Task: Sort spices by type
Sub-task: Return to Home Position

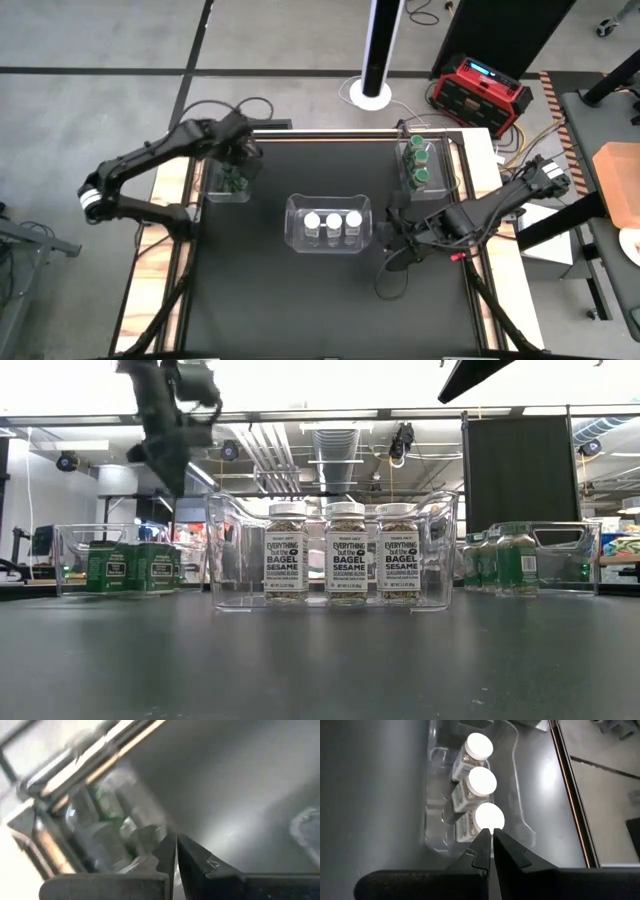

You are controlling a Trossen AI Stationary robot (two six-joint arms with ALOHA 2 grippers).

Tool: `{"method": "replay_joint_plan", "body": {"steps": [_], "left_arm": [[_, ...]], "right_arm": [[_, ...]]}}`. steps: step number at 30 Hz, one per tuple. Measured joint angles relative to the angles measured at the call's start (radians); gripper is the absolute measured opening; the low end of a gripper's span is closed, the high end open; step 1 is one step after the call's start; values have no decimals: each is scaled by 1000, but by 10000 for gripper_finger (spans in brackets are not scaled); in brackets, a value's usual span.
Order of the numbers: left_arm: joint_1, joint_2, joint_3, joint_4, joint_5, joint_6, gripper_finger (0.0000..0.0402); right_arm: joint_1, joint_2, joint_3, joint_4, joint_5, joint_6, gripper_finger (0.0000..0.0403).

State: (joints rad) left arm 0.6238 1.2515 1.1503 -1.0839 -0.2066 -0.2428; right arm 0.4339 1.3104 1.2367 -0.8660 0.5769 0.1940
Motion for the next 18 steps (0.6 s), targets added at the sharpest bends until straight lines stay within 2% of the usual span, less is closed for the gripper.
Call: {"method": "replay_joint_plan", "body": {"steps": [5,9,11,14,18], "left_arm": [[-217,-101,0,114,-22,-22,1],[-461,-170,-21,298,-52,-15,1],[-613,-198,-63,448,-129,42,1],[-828,-238,-161,712,-225,182,0],[-1049,-274,-331,1024,-339,349,0]], "right_arm": [[8,-11,-64,179,0,-108,13],[12,-15,-147,417,-2,-260,13],[12,-21,-197,546,-23,-351,13],[2,-48,-280,764,-119,-456,13],[-30,-103,-399,1013,-244,-565,13]]}}
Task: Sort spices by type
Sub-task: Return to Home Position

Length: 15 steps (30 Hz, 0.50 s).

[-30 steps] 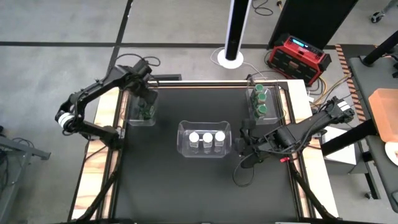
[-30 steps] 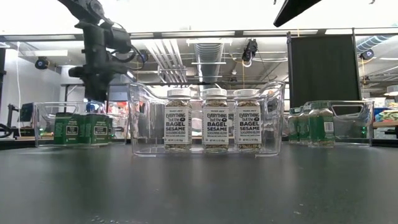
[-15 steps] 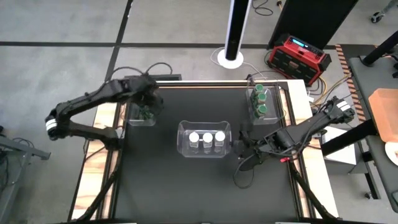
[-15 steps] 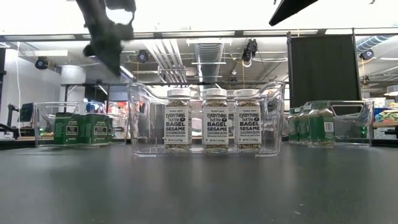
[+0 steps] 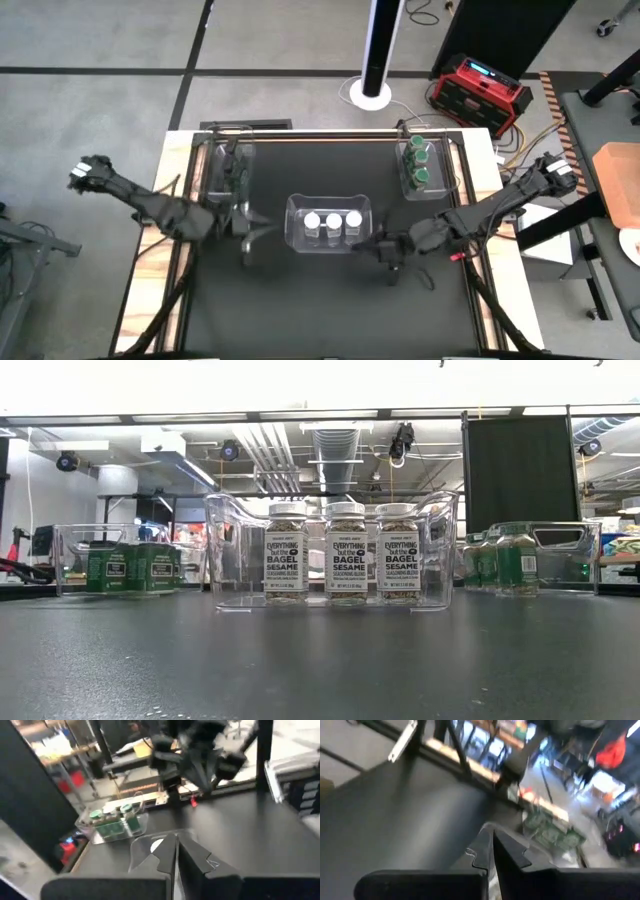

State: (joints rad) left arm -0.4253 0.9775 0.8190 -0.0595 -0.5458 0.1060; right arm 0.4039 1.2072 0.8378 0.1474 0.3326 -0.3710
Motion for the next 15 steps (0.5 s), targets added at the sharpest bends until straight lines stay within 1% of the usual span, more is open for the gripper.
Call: {"method": "replay_joint_plan", "body": {"steps": [2,3,4,5,6,7,9,10,13,15], "left_arm": [[-55,-29,-79,68,-92,49,0],[-60,-47,-115,103,-129,58,0],[-50,-68,-149,148,-147,59,0],[-28,-87,-182,196,-143,62,0],[5,-104,-214,236,-114,68,0],[49,-121,-242,255,-64,73,0],[160,-157,-287,267,64,70,0],[221,-177,-305,260,123,63,0],[394,-264,-353,221,280,54,0],[490,-342,-379,181,396,34,0]], "right_arm": [[-22,-37,-51,71,-34,-39,13],[-38,-57,-70,95,-55,-46,13],[-57,-77,-88,117,-81,-52,13],[-82,-95,-103,143,-116,-57,13],[-111,-111,-114,174,-166,-60,13],[-142,-126,-124,198,-225,-59,13],[-202,-152,-134,211,-336,-49,13],[-226,-165,-134,208,-374,-41,13],[-272,-213,-137,149,-390,-23,13],[-281,-252,-148,109,-389,-22,13]]}}
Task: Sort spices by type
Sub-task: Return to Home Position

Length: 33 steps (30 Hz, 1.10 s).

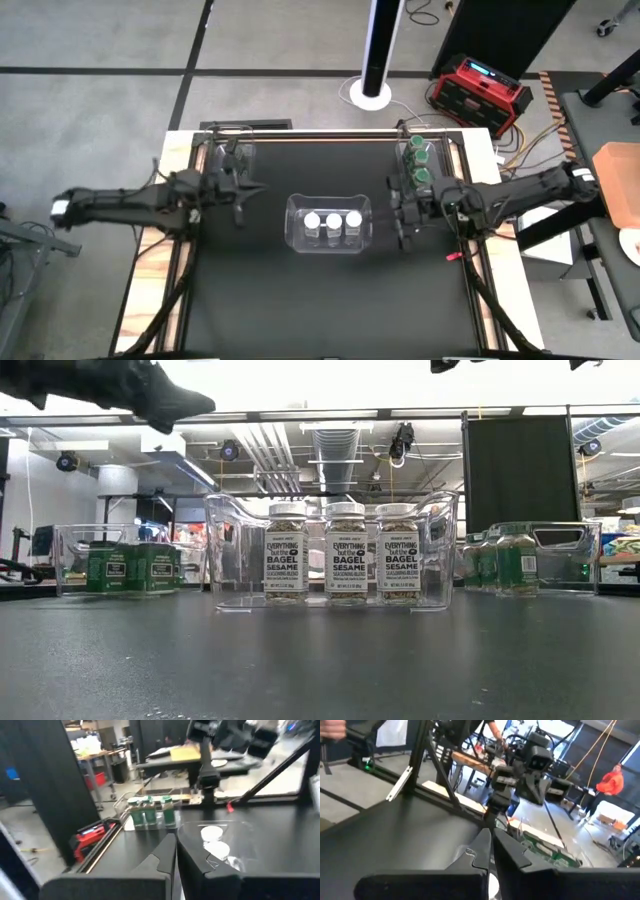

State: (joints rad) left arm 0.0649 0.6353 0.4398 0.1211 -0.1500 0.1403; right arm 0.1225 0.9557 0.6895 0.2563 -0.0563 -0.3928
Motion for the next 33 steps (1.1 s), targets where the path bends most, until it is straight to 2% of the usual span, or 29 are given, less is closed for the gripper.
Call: {"method": "replay_joint_plan", "body": {"steps": [3,6,12,18,22,26,30,33], "left_arm": [[102,-131,-38,-78,158,-52,0],[114,-266,-81,-149,225,-90,0],[69,-485,-196,-156,184,-95,0],[40,-621,-289,-171,155,-66,0],[36,-631,-310,-163,159,-25,0],[36,-636,-359,-154,160,-24,0],[33,-629,-431,-44,166,-44,0],[32,-618,-424,-58,149,-57,0]], "right_arm": [[2,-71,-42,-10,-2,0,13],[2,-143,-106,15,-1,4,13],[-2,-295,-244,48,0,1,13],[-4,-495,-368,48,11,13,13],[-3,-696,-446,18,31,15,13],[-4,-952,-490,-160,33,26,13],[-5,-930,-507,-213,28,18,13],[-7,-888,-582,-49,22,10,13]]}}
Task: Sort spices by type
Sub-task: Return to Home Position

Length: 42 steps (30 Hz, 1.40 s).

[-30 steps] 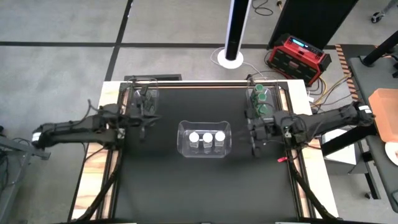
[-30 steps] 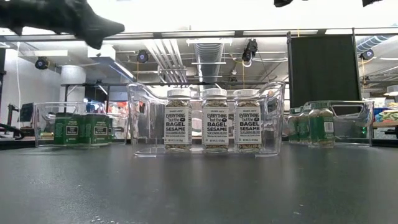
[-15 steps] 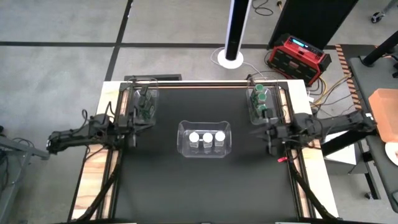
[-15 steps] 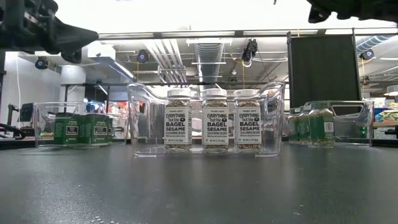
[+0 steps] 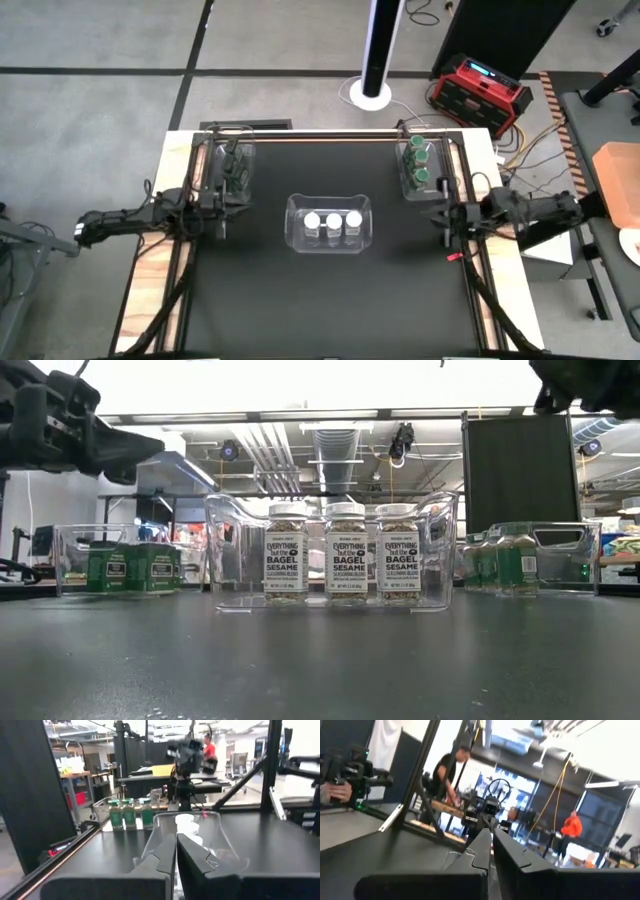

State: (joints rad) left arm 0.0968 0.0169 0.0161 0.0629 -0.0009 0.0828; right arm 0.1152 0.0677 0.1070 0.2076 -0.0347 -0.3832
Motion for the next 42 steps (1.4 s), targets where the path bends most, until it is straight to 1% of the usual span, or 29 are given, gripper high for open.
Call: {"method": "replay_joint_plan", "body": {"steps": [2,5,10,16,24,27,42], "left_arm": [[-1,4,2,6,-4,-25,0],[0,13,2,4,-18,-82,0],[0,32,0,-12,-16,-89,0],[0,56,1,-11,-16,-89,0],[0,84,2,-12,-16,-89,0],[0,92,2,-12,-16,-89,0],[0,124,2,-11,-15,-89,0]], "right_arm": [[-1,25,-88,147,-17,-2,13],[-2,42,-94,88,-15,5,13],[-2,51,-95,95,-17,56,13],[-2,55,-95,50,-17,190,13],[-2,58,-95,51,-17,339,13],[-2,58,-95,51,-17,359,13],[-2,58,-95,51,-17,358,13]]}}
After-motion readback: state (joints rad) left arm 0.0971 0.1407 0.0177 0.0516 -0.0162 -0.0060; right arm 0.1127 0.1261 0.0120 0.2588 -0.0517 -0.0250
